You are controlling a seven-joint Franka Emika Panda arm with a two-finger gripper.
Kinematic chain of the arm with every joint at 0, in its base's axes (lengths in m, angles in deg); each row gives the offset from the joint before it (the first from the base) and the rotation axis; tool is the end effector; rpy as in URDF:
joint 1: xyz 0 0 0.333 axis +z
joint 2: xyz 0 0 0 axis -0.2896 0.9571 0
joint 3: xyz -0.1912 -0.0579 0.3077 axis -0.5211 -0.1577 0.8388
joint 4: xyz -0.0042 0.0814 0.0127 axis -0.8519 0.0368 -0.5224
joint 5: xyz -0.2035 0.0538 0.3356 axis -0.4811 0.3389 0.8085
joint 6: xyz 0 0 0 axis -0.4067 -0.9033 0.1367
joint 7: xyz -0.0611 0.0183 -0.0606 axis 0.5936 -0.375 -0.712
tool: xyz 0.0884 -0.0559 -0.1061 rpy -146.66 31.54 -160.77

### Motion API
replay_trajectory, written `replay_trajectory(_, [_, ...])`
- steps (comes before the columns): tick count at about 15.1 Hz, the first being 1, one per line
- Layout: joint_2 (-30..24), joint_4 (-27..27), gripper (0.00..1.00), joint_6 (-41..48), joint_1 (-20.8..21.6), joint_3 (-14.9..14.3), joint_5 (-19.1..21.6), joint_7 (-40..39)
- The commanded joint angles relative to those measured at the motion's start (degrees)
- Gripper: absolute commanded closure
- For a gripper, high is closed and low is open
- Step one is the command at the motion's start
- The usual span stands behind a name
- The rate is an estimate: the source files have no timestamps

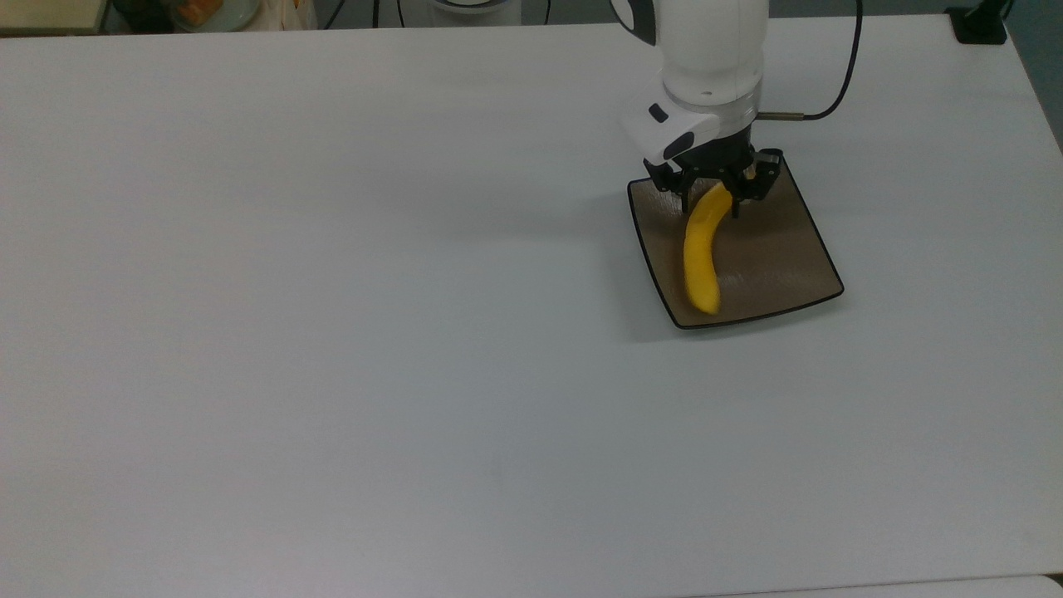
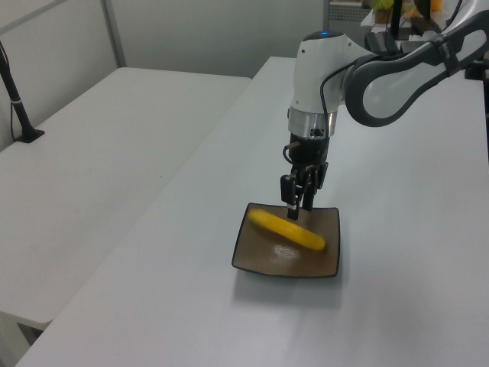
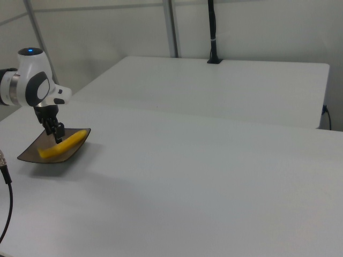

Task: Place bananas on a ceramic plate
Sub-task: 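Lower the banana onto the plate and open the gripper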

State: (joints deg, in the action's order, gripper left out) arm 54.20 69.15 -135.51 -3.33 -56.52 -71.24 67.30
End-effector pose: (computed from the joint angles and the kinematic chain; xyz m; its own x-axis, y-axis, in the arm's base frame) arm 0.6047 0.3401 0.4022 0.9841 -0.1775 0.0034 -0.1722 -0.9590 -0.2253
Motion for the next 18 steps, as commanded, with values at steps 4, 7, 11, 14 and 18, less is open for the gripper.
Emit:
replay_trajectory(4, [-0.29, -2.08, 0.00, 0.28, -0.59, 0.30, -1.33, -1.51])
replay_trajectory(7, [-1.61, -1.90, 0.00, 4.22, -2.52, -0.05, -4.24, -10.72])
replay_trajectory(11, [-3.63, -1.90, 0.00, 12.57, -3.75, -2.68, -6.44, -20.84])
replay_trajectory(14, [-6.96, 0.02, 0.00, 15.84, -4.54, -6.02, -8.90, -29.62])
replay_trajectory(18, [-11.80, 2.23, 0.00, 19.09, -6.21, -11.55, -9.08, -36.25])
